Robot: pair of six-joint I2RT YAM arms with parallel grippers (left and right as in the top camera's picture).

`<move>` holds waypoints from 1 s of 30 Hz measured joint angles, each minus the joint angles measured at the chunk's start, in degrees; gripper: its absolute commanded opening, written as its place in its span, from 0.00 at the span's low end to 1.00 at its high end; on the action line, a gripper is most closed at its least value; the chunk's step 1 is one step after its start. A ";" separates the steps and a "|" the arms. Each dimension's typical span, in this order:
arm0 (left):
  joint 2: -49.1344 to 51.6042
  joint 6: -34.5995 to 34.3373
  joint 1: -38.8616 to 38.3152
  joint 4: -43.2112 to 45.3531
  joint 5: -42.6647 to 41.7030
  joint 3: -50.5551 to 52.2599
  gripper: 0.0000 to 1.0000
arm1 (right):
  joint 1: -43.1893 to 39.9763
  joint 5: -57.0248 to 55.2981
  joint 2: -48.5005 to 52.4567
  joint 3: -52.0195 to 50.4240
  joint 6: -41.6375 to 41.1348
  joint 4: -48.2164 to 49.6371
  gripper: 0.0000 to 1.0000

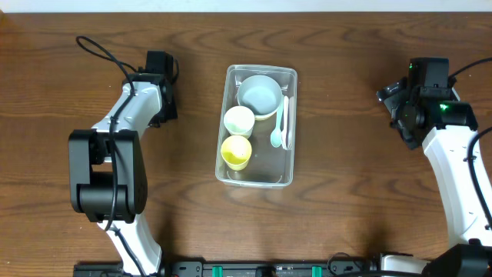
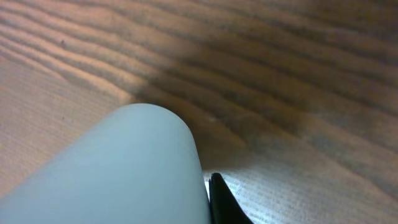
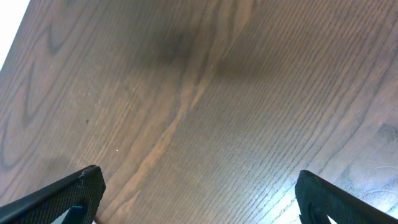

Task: Pack container
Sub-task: 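Carry the grey cup over the container with the left gripper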

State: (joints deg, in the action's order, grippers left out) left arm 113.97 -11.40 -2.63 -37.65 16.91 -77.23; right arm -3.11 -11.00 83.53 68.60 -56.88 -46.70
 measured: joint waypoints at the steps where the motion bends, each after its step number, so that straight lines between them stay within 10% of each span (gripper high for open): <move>1: -0.09 -0.72 0.00 -0.72 -0.02 0.00 0.06 | 0.00 0.00 0.00 0.00 0.00 0.00 0.99; 20: -19.32 -5.51 -1.40 -16.87 -25.83 -2.03 0.06 | 0.00 0.00 0.00 0.00 0.00 0.00 0.99; 30: -32.52 -3.50 -21.75 -15.80 -32.94 -2.56 0.06 | 0.00 -0.02 0.00 0.00 0.00 0.00 0.99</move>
State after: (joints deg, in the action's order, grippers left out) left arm 81.45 -14.90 -24.38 -53.45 -16.03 -79.79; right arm -3.11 -11.03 83.53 68.60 -56.88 -46.70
